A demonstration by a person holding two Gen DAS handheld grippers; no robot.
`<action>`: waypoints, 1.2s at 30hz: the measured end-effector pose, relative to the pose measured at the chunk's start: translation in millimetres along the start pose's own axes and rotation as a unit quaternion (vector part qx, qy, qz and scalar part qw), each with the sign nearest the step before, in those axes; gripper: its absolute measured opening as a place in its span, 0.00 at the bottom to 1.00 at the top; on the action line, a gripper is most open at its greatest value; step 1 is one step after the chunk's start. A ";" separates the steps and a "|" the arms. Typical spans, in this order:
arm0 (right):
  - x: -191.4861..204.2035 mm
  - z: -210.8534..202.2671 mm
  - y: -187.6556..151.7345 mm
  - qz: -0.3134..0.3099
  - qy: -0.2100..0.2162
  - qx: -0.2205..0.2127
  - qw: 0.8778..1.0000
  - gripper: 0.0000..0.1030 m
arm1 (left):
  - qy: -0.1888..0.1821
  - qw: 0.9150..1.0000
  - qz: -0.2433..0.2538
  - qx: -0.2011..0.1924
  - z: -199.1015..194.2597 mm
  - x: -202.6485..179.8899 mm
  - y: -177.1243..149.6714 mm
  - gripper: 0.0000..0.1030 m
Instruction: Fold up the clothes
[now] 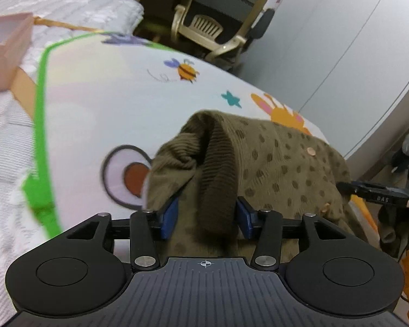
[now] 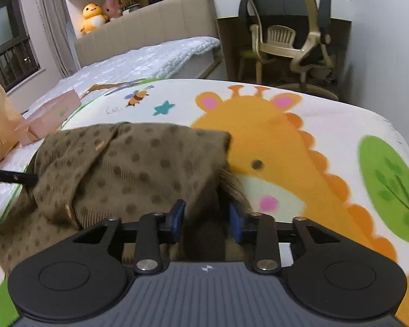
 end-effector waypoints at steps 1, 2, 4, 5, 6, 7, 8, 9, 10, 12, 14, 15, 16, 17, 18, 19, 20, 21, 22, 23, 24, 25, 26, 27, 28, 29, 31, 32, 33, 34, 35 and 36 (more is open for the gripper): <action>-2.6 -6.3 -1.1 0.001 -0.004 -0.003 1.000 0.45 | -0.001 1.000 -0.001 -0.004 -7.2 1.1 -1.1 0.54; -2.8 -11.2 -0.5 0.007 0.001 -0.008 1.000 0.55 | -0.012 1.000 -0.004 -0.013 -10.6 -1.7 1.9 0.60; 0.2 -14.1 -0.2 0.019 0.016 -0.014 1.000 0.62 | -0.030 0.999 -0.009 -0.027 -10.6 -7.1 7.1 0.73; 3.6 -11.4 -0.8 0.024 0.023 -0.013 0.999 0.62 | -0.037 0.999 -0.011 -0.032 -7.1 -9.6 9.4 0.78; 6.9 -8.7 -1.4 0.030 0.031 -0.013 0.999 0.62 | -0.044 0.998 -0.013 -0.037 -3.7 -12.1 11.6 0.79; 10.2 -6.0 -2.0 0.036 0.038 -0.012 0.999 0.62 | -0.047 0.998 -0.016 -0.037 6.0 -14.1 13.9 0.80; 13.5 -3.4 -2.6 0.041 0.046 -0.011 0.998 0.61 | -0.049 0.998 -0.018 -0.037 15.8 -16.0 16.2 0.81; 20.4 4.7 -2.1 0.040 0.048 -0.010 0.998 0.48 | -0.047 0.998 -0.017 -0.034 26.3 -18.2 19.2 0.80; 28.2 10.2 -1.3 0.034 0.047 -0.010 0.998 0.37 | -0.044 0.998 -0.016 -0.031 36.7 -20.5 22.1 0.71; 43.3 7.7 7.9 0.017 0.047 -0.024 0.998 0.13 | -0.042 0.999 -0.007 -0.028 51.0 -28.1 29.4 0.32; 51.0 -11.0 21.0 0.009 0.057 -0.057 0.997 0.13 | -0.052 0.998 0.003 -0.047 42.2 -38.9 41.8 0.24; 53.5 -22.1 27.8 0.005 0.063 -0.073 0.995 0.13 | -0.051 0.997 0.010 -0.055 34.8 -40.2 45.2 0.22; 52.8 -29.4 30.1 0.002 0.063 -0.079 0.995 0.13 | -0.050 0.997 0.017 -0.063 27.3 -41.6 48.6 0.22; 49.0 -31.0 27.8 0.000 0.058 -0.073 0.996 0.13 | -0.039 0.997 0.024 -0.064 21.3 -38.0 48.1 0.22; 44.9 -31.8 24.8 -0.002 0.052 -0.067 0.996 0.13 | -0.024 0.998 0.028 -0.058 19.5 -31.1 43.1 0.22; 39.4 -27.1 16.8 -0.002 0.044 -0.051 0.998 0.13 | -0.010 0.998 0.031 -0.052 17.6 -24.1 38.0 0.22; 33.8 -21.7 8.0 -0.001 0.036 -0.034 0.999 0.14 | 0.004 0.999 0.027 -0.042 17.5 -15.1 29.5 0.22; 26.5 -14.2 -4.6 0.003 0.025 -0.011 1.000 0.14 | 0.017 0.999 0.023 -0.031 17.3 -6.1 20.9 0.22; 20.0 -9.7 -14.5 0.006 0.013 0.005 1.000 0.15 | 0.030 0.999 0.019 -0.021 17.1 2.8 12.3 0.24; 13.9 -9.8 -20.5 0.013 0.008 0.009 1.000 0.20 | 0.022 0.999 0.008 -0.023 11.5 5.2 9.1 0.26; 8.0 -10.4 -26.0 0.020 0.003 0.012 1.000 0.22 | 0.014 1.000 -0.003 -0.026 5.8 7.5 6.0 0.27; 4.9 -14.0 -26.8 0.028 0.006 0.009 1.000 0.25 | 0.006 0.999 -0.014 -0.028 0.1 9.8 2.9 0.29; 3.2 -18.8 -25.0 0.036 0.011 0.001 0.999 0.29 | -0.002 0.999 -0.017 -0.036 -6.3 7.9 4.0 0.33; 1.6 -23.8 -22.9 0.043 0.015 -0.007 0.999 0.37 | -0.011 0.999 -0.020 -0.044 -12.8 5.9 5.2 0.37; 1.7 -27.5 -18.6 0.048 0.022 -0.017 0.998 0.42 | -0.019 0.998 -0.016 -0.051 -16.5 2.2 6.9 0.51; 3.3 -28.9 -15.4 0.051 0.028 -0.025 0.998 0.52 | -0.027 0.998 -0.009 -0.058 -17.9 -3.1 9.1 0.68; 8.6 -27.3 -11.7 0.054 0.037 -0.033 0.997 0.57 | -0.035 0.998 0.004 -0.056 -10.8 -12.9 9.1 0.78; 12.4 -24.0 -11.4 0.053 0.039 -0.032 0.997 0.57 | -0.037 0.998 0.010 -0.052 -4.7 -17.9 8.4 0.79; 17.6 -18.3 -12.0 0.048 0.039 -0.029 0.998 0.57 | -0.038 0.998 0.016 -0.048 1.3 -23.0 7.7 0.80; 22.7 -12.7 -12.5 0.043 0.038 -0.027 0.998 0.57 | -0.028 0.999 0.023 -0.040 10.0 -24.4 5.5 0.80; 27.3 -7.8 -13.0 0.036 0.035 -0.027 0.998 0.57 | -0.017 0.999 0.029 -0.032 18.8 -25.8 3.3 0.80; 31.8 -3.0 -13.4 0.028 0.032 -0.026 0.999 0.57 | -0.004 0.999 0.034 -0.025 26.4 -25.3 1.1 0.78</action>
Point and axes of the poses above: each gripper's, at about its wrist camera, not at the fingertips, and z roughly the way its jaws point, x to its left, y to its top, the point moved 9 cm from there along z, roughly the way its jaws point, and after that the axes turned 7 degrees about -y, right-handed, at the moved point
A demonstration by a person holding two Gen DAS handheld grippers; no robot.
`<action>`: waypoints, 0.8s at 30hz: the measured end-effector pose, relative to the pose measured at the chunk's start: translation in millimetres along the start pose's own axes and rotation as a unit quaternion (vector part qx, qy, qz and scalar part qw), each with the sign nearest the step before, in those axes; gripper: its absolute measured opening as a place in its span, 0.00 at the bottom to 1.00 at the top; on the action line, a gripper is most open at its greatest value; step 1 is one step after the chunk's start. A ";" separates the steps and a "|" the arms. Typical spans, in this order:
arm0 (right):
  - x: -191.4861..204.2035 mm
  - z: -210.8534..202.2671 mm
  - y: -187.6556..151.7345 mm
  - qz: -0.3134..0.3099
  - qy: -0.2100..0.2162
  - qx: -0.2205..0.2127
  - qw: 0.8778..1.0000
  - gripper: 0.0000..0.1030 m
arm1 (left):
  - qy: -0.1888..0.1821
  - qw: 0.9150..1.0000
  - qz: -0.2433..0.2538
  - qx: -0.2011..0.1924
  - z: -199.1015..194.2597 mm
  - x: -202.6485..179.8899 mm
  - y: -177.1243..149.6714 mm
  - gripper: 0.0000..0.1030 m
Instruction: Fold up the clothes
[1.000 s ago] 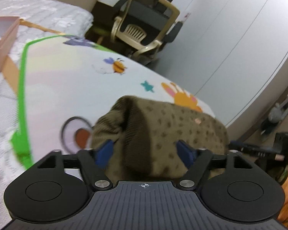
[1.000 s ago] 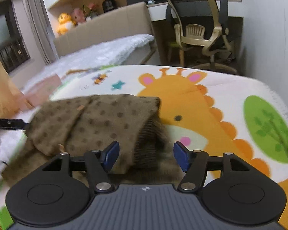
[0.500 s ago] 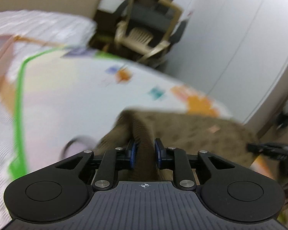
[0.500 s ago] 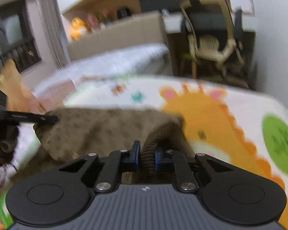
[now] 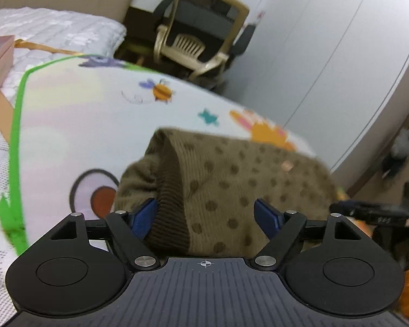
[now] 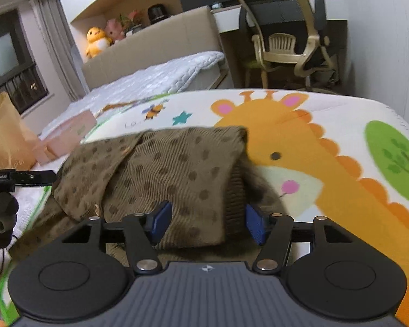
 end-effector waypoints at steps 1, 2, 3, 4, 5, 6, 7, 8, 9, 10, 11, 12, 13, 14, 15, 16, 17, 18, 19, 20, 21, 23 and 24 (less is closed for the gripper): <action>4.2 5.0 -1.0 -0.007 -0.003 0.001 1.000 0.57 | 0.013 1.000 0.005 0.007 7.4 0.5 -2.6 0.74; 8.4 10.1 -2.0 -0.015 -0.007 0.001 1.000 0.52 | 0.017 1.000 0.010 0.010 9.8 -0.8 -4.2 0.69; 12.3 12.1 -2.2 -0.025 -0.008 0.000 1.000 0.41 | 0.020 1.000 0.015 0.013 12.2 -2.1 -5.8 0.65; 14.1 13.0 -2.4 -0.029 -0.011 0.000 1.000 0.36 | 0.024 0.999 0.020 0.015 14.5 -3.4 -7.3 0.57; 15.6 13.8 -2.7 -0.032 -0.014 0.000 0.999 0.25 | 0.027 0.999 0.025 0.018 16.9 -4.7 -8.9 0.46; 15.4 13.9 -3.1 -0.033 -0.015 0.001 0.999 0.16 | 0.022 0.999 0.032 0.019 16.6 -7.8 -9.6 0.40; 15.0 13.8 -3.5 -0.033 -0.016 0.002 0.999 0.15 | 0.017 0.999 0.038 0.020 16.2 -10.9 -10.3 0.30; 14.6 13.7 -3.9 -0.034 -0.018 0.002 0.999 0.14 | 0.017 0.999 0.045 0.021 15.7 -14.4 -10.7 0.29; 14.6 12.2 -3.7 -0.034 -0.018 0.002 0.999 0.13 | 0.020 0.998 0.053 0.021 14.9 -17.0 -10.2 0.28; 15.2 9.5 -2.8 -0.035 -0.018 0.000 0.999 0.12 | 0.023 0.998 0.059 0.020 13.2 -19.6 -9.5 0.26; 16.4 4.7 -0.4 -0.038 -0.018 -0.005 0.999 0.11 | 0.023 0.998 0.062 0.019 10.5 -22.5 -8.9 0.24; 17.7 -0.4 2.2 -0.042 -0.018 -0.011 0.999 0.10 | 0.022 0.998 0.063 0.016 6.1 -25.0 -7.1 0.23; 19.6 -8.0 6.2 -0.045 -0.018 -0.020 0.999 0.10 | 0.021 0.998 0.064 0.013 1.6 -27.5 -5.4 0.22; 21.9 -19.1 11.6 -0.048 -0.014 -0.032 0.998 0.10 | 0.018 0.998 0.063 0.007 -5.6 -31.3 -2.4 0.22; 24.3 -30.9 17.1 -0.050 -0.009 -0.044 0.998 0.10 | 0.012 0.998 0.064 -0.001 -13.8 -36.3 0.7 0.22; 26.3 -42.9 22.7 -0.053 -0.003 -0.056 0.997 0.10 | 0.005 0.998 0.067 -0.011 -25.2 -43.7 3.4 0.22; 30.0 -56.2 26.0 -0.057 0.002 -0.067 0.996 0.09 | -0.003 0.997 0.071 -0.021 -36.7 -51.1 6.1 0.22; 33.9 -69.7 28.8 -0.062 0.008 -0.078 0.995 0.09 | -0.007 0.997 0.075 -0.026 -46.9 -57.8 5.0 0.21; 36.6 -81.5 29.4 -0.067 0.013 -0.085 0.994 0.09 | -0.012 0.996 0.079 -0.031 -57.1 -64.5 3.9 0.22; 38.9 -88.8 25.1 -0.071 0.015 -0.085 0.994 0.09 | -0.016 0.996 0.083 -0.037 -67.3 -71.1 2.8 0.22; 41.1 -95.3 20.1 -0.074 0.018 -0.083 0.994 0.09 | -0.018 0.996 0.080 -0.033 -72.9 -73.2 -3.6 0.22; 43.0 -102.9 6.0 -0.077 0.020 -0.072 0.994 0.10 | -0.020 0.997 0.073 -0.021 -80.2 -73.6 -19.8 0.22; 42.2 -103.1 -3.6 -0.076 0.021 -0.062 0.995 0.10 | -0.021 0.997 0.069 -0.012 -81.9 -72.0 -29.7 0.22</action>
Point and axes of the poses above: each gripper's, at about its wrist camera, not at the fingertips, and z roughly the way its jaws point, x to its left, y to its top, the point moved 9 cm from there along z, roughly the way its jaws point, and after that the axes turned 7 degrees about -y, right-handed, at the moved point
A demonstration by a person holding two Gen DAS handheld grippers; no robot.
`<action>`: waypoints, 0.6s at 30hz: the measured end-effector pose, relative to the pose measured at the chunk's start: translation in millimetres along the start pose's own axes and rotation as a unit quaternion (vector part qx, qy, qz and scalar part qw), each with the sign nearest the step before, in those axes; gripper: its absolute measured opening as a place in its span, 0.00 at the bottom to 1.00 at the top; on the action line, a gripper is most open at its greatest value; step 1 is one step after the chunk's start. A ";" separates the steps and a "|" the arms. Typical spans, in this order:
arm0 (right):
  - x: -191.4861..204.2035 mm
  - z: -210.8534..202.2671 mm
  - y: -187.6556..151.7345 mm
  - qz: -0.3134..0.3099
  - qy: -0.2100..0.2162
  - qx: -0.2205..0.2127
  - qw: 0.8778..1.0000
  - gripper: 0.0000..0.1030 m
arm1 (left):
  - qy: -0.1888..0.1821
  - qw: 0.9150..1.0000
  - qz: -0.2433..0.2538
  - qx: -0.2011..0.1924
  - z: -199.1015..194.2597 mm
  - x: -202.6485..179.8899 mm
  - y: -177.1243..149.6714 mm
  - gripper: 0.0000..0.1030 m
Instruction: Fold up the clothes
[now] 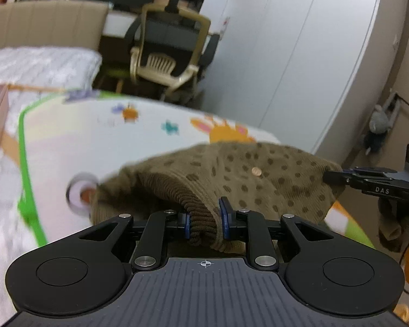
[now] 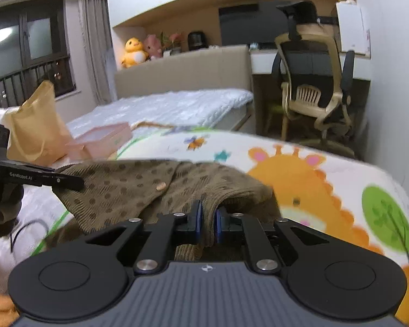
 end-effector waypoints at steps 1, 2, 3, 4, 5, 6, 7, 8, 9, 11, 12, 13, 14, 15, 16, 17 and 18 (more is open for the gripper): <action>-1.7 2.2 -12.6 0.005 -0.003 0.015 1.000 0.10 | -0.002 1.000 -0.011 0.013 1.6 2.6 -12.7 0.22; -3.7 4.8 -25.8 0.011 -0.007 0.030 0.999 0.10 | -0.004 0.999 -0.022 0.027 3.3 5.3 -25.5 0.23; -8.6 9.3 -39.7 0.020 -0.014 0.049 0.999 0.10 | -0.008 0.999 -0.034 0.039 5.8 8.1 -36.6 0.23; -13.8 13.9 -53.8 0.030 -0.022 0.067 0.997 0.10 | -0.010 0.998 -0.046 0.051 7.7 11.7 -47.1 0.27; -20.0 16.4 -63.1 0.043 -0.024 0.082 0.995 0.11 | -0.013 0.996 -0.057 0.062 9.0 15.9 -55.8 0.33; -26.2 18.5 -71.6 0.058 -0.024 0.095 0.993 0.14 | -0.017 0.995 -0.065 0.067 8.6 19.5 -59.2 0.36; -31.8 16.5 -68.1 0.073 -0.020 0.091 0.993 0.19 | -0.025 0.995 -0.072 0.067 5.9 22.4 -59.2 0.41; -37.3 13.7 -62.7 0.089 -0.015 0.085 0.992 0.28 | -0.037 0.994 -0.081 0.061 1.6 25.1 -54.4 0.55; -42.9 11.0 -57.2 0.105 -0.010 0.078 0.991 0.40 | -0.052 0.993 -0.094 0.047 -2.4 29.0 -45.4 0.64; -54.2 5.4 -46.3 0.137 0.000 0.065 0.988 0.55 | -0.082 0.989 -0.120 0.019 -10.7 37.2 -27.0 0.84; -60.1 6.7 -36.7 0.158 0.011 0.058 0.986 0.56 | -0.091 0.987 -0.135 0.010 -9.3 44.5 -18.4 0.84; -66.1 8.5 -26.4 0.179 0.024 0.050 0.982 0.57 | -0.099 0.984 -0.150 0.001 -7.7 52.0 -9.8 0.85; -70.4 17.6 -18.9 0.198 0.034 0.050 0.978 0.62 | -0.103 0.980 -0.169 -0.004 -0.4 62.3 -2.8 0.86; -74.4 27.7 -11.8 0.217 0.044 0.052 0.974 0.68 | -0.109 0.976 -0.188 0.000 10.2 69.9 0.6 0.86; -78.5 37.8 -4.6 0.235 0.055 0.054 0.969 0.70 | -0.114 0.971 -0.208 0.004 20.9 77.4 4.0 0.87; -83.7 52.8 -2.7 0.256 0.058 0.065 0.963 0.74 | -0.122 0.965 -0.231 0.016 36.4 84.9 4.2 0.88; -86.4 70.1 -5.2 0.283 0.067 0.087 0.953 0.76 | -0.125 0.960 -0.250 0.028 50.0 91.3 3.4 0.88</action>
Point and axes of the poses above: each gripper's, at about its wrist camera, not at the fingertips, and z roughly the way its jaws point, x to its left, y to its top, the point moved 9 cm from there along z, roughly the way its jaws point, and after that the axes turned 7 degrees about -y, right-handed, at the moved point
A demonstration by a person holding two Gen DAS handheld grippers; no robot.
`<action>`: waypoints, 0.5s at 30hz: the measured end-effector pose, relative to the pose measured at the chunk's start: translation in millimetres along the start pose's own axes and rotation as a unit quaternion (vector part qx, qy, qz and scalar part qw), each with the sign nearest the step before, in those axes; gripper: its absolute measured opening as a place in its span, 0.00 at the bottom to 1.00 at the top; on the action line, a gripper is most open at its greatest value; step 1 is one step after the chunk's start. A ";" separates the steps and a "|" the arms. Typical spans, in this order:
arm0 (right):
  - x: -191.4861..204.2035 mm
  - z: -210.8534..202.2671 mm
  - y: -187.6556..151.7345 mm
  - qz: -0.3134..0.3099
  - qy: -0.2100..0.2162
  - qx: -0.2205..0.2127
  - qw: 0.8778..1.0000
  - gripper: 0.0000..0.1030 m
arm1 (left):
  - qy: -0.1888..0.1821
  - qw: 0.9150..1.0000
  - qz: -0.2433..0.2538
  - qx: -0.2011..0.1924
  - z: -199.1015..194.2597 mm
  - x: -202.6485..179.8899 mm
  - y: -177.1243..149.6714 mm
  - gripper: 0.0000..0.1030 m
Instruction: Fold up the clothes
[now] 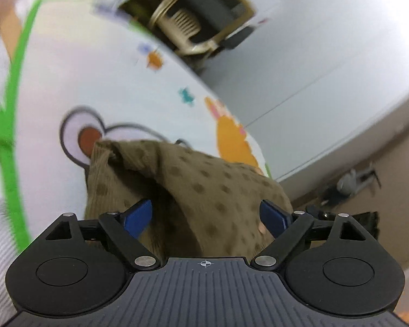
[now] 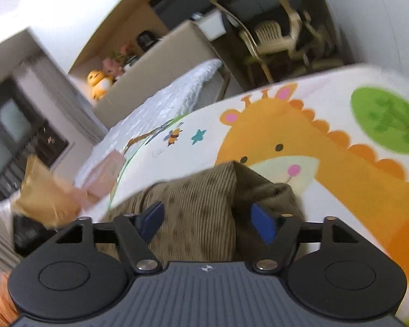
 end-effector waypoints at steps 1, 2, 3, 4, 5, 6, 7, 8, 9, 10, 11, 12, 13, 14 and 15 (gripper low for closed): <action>-4.7 17.0 2.3 0.030 0.006 0.024 0.999 0.76 | 0.000 1.000 -0.020 0.013 13.3 9.2 2.7 0.88; -6.4 37.2 2.4 0.061 0.028 0.059 0.996 0.76 | -0.005 0.999 -0.032 0.022 24.6 15.3 5.2 0.88; -3.3 54.2 2.9 0.079 0.053 0.089 0.991 0.76 | -0.015 0.999 -0.031 0.021 32.3 13.4 12.6 0.90; 0.6 70.3 3.6 0.094 0.078 0.117 0.986 0.76 | -0.026 0.999 -0.029 0.020 39.8 11.3 20.1 0.90; 4.5 81.6 11.2 0.089 0.076 0.112 0.987 0.76 | -0.031 0.999 -0.026 0.018 45.4 8.2 28.6 0.90; 8.5 92.1 19.9 0.081 0.069 0.103 0.989 0.75 | -0.025 1.000 -0.009 0.007 48.5 2.6 39.7 0.90; 12.4 102.6 28.5 0.073 0.062 0.093 0.991 0.75 | -0.019 1.000 0.008 -0.005 51.5 -3.2 50.8 0.90; 16.9 106.6 40.6 0.051 0.052 0.066 0.995 0.71 | -0.013 0.999 0.025 -0.016 54.4 -9.0 62.0 0.88; 22.6 104.8 53.1 0.021 0.041 0.030 0.999 0.64 | -0.007 0.999 0.043 -0.027 57.3 -14.9 73.2 0.87; 28.7 101.9 65.7 -0.009 0.029 -0.008 0.999 0.64 | 0.009 0.996 0.077 -0.038 54.8 -21.7 82.0 0.87; 33.5 97.3 73.4 -0.036 0.021 -0.031 0.999 0.64 | 0.032 0.992 0.115 -0.047 50.7 -28.1 88.1 0.87; 35.2 93.3 76.4 -0.064 0.005 -0.036 0.997 0.64 | 0.053 0.987 0.145 -0.050 46.0 -31.9 91.6 0.88; 36.4 89.3 79.0 -0.092 -0.014 -0.039 0.995 0.65 | 0.067 0.982 0.169 -0.045 41.3 -34.5 90.7 0.90; 33.8 84.6 76.4 -0.119 -0.038 -0.042 0.991 0.65 | 0.081 0.977 0.192 -0.040 36.6 -37.2 89.9 0.90; 30.6 79.6 73.2 -0.147 -0.063 -0.045 0.986 0.68 | 0.090 0.973 0.211 -0.035 31.0 -38.9 86.3 0.90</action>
Point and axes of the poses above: each gripper's, at about its wrist camera, not at the fingertips, and z roughly the way its jaws point, x to its left, y to its top, the point moved 9 cm from there along z, roughly the way its jaws point, and after that the axes turned 7 degrees about -y, right-handed, at the moved point
